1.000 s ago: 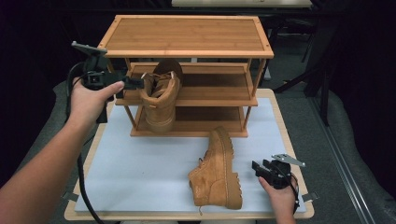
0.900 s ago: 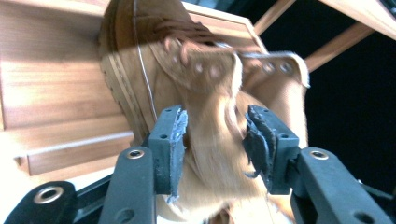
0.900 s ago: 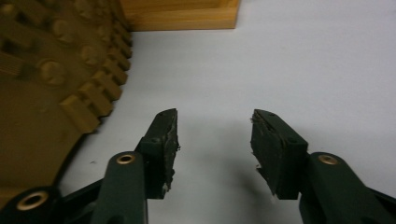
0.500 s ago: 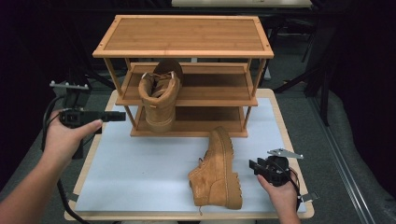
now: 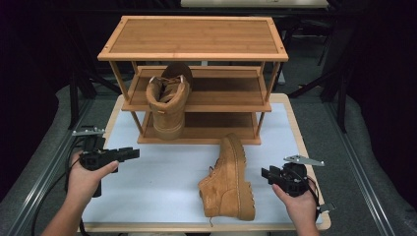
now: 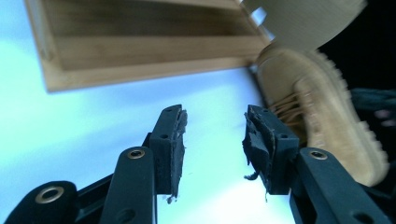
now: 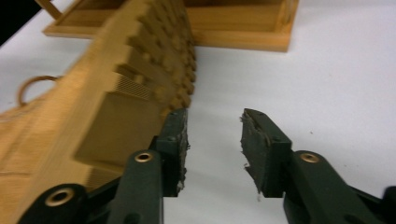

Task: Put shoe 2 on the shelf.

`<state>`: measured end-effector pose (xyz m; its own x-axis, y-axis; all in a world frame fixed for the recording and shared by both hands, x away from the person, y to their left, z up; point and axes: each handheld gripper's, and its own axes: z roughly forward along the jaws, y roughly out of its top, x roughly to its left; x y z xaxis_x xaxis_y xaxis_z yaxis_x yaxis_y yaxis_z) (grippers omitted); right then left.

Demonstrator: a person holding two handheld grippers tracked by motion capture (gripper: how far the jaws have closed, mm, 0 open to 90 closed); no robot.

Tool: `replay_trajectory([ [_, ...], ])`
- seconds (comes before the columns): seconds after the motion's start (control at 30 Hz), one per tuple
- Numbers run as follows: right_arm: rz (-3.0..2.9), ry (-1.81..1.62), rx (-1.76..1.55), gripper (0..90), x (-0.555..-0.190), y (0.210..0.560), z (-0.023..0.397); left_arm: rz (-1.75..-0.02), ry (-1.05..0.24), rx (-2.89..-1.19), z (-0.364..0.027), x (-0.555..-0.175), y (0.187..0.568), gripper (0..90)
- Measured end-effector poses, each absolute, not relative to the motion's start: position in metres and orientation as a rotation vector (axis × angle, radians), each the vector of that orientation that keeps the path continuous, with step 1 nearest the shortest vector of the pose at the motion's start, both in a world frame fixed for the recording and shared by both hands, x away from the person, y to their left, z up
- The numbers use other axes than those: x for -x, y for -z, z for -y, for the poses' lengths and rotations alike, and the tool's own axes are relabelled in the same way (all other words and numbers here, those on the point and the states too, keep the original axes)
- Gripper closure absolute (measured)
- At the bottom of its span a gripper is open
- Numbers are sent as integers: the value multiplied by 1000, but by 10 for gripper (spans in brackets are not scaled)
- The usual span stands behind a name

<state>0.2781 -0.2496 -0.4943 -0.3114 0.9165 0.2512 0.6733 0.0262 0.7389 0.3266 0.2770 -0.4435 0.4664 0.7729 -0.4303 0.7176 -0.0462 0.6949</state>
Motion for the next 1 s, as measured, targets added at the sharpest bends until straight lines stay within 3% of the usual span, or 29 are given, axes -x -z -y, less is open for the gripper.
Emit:
replay_trajectory([
  [0.2,-2107,-1178,-1582,806,-277,471,236,-1313,-28,-1778,-280,-325,477,570],
  [0.7,-2307,-1175,-1401,846,-294,457,172,-1352,-41,-1780,-284,-318,509,555],
  [0.77,-2317,-1103,-1380,900,-296,464,165,-1354,-41,-1782,-285,-318,510,555],
  [1.0,-2291,-1189,-1423,900,-296,468,177,-1372,-23,-1788,-286,-318,517,542],
])
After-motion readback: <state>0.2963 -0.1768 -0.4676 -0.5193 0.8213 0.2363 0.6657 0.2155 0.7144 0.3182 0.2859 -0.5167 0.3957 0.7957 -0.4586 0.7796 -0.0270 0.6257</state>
